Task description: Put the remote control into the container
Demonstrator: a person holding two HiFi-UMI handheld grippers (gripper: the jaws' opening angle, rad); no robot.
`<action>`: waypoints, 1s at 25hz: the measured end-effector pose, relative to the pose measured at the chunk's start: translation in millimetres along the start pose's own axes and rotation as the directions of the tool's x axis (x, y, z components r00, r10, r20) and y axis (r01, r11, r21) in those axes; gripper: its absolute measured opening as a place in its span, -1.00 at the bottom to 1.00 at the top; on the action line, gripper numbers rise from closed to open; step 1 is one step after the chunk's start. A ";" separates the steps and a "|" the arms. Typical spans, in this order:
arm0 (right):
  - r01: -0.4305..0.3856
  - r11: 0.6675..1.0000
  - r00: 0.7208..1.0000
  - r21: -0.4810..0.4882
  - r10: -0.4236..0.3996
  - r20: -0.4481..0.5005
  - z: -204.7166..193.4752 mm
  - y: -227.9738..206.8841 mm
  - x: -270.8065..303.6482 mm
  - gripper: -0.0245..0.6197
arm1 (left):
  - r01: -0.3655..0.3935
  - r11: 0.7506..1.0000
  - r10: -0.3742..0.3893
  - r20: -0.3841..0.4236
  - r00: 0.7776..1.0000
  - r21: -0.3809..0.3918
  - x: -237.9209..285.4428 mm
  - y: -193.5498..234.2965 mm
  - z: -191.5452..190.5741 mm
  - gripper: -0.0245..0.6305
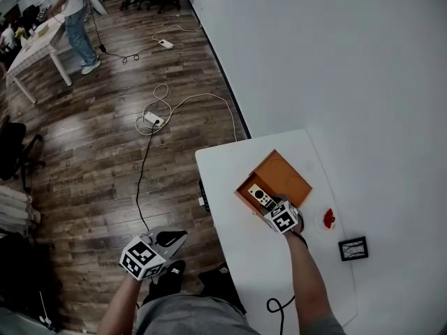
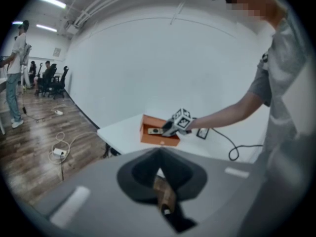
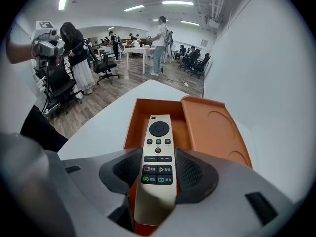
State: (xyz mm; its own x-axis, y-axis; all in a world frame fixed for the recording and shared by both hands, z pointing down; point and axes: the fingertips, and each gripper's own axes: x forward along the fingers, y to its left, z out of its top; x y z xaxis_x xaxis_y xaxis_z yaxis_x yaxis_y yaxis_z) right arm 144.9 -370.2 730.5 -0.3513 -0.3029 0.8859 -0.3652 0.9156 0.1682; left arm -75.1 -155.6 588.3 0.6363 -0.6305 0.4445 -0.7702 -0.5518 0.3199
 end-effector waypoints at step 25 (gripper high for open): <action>0.013 0.999 0.997 -0.050 -0.017 -0.079 -10.9 2.3 27.3 -0.26 | 0.031 0.999 -0.028 -0.062 0.998 0.037 26.5 -5.7 5.8 -0.92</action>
State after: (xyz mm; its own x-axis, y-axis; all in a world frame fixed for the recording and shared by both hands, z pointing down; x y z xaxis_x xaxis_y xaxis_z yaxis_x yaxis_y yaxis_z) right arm 143.8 -373.5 759.8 -0.2762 -0.2968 0.9141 -0.3259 0.9237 0.2015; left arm -53.6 -172.3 593.4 0.6541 -0.5795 0.4862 -0.7481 -0.5908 0.3023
